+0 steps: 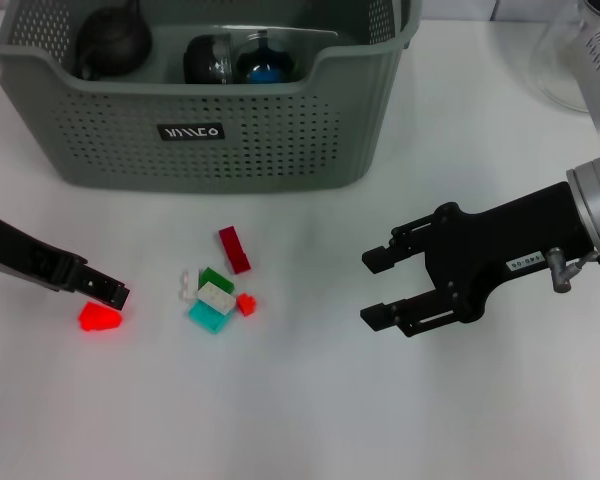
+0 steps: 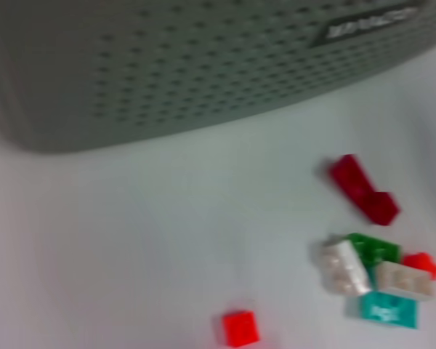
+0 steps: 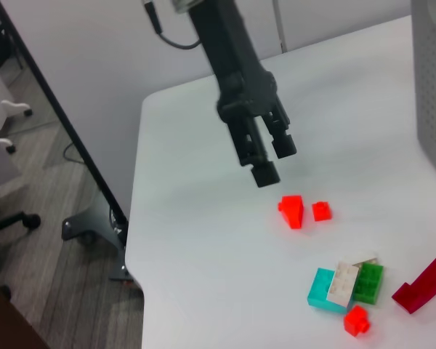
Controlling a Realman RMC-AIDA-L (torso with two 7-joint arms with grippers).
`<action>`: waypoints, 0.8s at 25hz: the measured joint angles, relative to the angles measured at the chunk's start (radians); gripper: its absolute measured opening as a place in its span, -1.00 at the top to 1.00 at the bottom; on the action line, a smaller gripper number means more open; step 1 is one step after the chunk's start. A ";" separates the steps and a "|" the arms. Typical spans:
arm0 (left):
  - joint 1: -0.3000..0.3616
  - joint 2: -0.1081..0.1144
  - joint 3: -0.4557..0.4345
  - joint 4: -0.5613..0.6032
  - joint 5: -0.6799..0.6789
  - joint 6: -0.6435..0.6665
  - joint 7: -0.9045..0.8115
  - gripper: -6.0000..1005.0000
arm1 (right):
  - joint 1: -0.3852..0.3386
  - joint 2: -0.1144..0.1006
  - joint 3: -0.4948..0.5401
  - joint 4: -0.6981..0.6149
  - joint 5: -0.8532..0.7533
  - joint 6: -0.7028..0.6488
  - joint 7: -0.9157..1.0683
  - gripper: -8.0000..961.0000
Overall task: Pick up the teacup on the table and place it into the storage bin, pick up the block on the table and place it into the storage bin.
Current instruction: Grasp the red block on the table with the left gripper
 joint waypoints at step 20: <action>-0.002 -0.004 0.399 -0.127 0.133 -0.199 -0.337 -0.74 | 0.053 -0.011 0.023 0.086 -0.044 0.003 -0.091 -0.43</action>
